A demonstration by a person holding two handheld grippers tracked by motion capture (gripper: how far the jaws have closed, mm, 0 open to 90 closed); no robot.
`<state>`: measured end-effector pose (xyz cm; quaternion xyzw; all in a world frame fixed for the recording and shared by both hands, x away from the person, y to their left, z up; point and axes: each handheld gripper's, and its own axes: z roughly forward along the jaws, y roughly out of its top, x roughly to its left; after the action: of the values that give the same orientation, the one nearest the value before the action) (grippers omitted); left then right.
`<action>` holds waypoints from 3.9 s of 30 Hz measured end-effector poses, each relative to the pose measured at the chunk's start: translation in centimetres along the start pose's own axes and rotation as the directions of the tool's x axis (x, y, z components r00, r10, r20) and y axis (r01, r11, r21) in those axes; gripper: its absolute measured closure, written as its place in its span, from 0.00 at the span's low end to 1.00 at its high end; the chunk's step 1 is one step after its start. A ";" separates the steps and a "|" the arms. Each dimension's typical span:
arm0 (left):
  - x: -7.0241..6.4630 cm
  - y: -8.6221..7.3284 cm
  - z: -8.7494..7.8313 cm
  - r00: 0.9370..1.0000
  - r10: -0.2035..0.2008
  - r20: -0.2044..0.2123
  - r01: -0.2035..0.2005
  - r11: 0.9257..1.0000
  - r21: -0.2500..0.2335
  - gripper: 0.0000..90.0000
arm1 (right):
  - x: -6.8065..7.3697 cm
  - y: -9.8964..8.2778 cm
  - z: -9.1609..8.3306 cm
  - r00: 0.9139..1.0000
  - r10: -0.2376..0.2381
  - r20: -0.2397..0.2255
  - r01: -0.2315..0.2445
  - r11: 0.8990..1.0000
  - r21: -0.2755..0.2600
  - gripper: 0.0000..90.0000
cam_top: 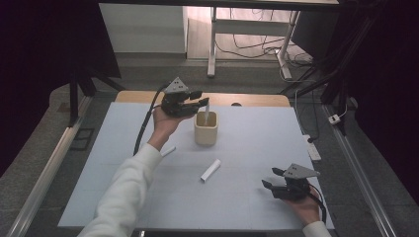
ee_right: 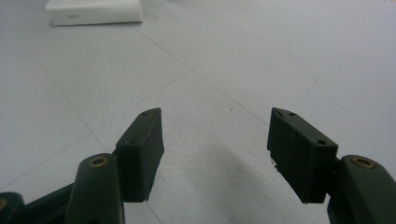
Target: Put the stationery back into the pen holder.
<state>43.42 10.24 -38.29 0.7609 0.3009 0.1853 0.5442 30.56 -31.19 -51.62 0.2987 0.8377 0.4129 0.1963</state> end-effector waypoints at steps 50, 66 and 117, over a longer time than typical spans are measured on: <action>-0.4 -4.9 -5.5 0.996 0.087 -0.014 -0.081 0.970 0.230 0.51 | 0.1 0.0 0.0 1.000 -0.002 0.003 0.002 1.000 0.003 0.39; 0.0 -6.0 -6.8 0.994 0.105 -0.004 -0.098 0.935 0.340 0.50 | 0.2 0.0 0.1 1.000 -0.005 0.002 0.005 1.000 0.003 0.39; 2.8 -11.5 -3.2 0.999 0.049 -0.021 -0.023 0.755 0.655 0.37 | 0.2 0.0 0.2 1.000 -0.006 0.001 0.006 1.000 0.012 0.39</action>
<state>40.61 16.97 -48.14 0.9051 0.3419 0.0930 0.2349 30.53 -30.97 -51.79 0.2973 0.8410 0.4071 0.1961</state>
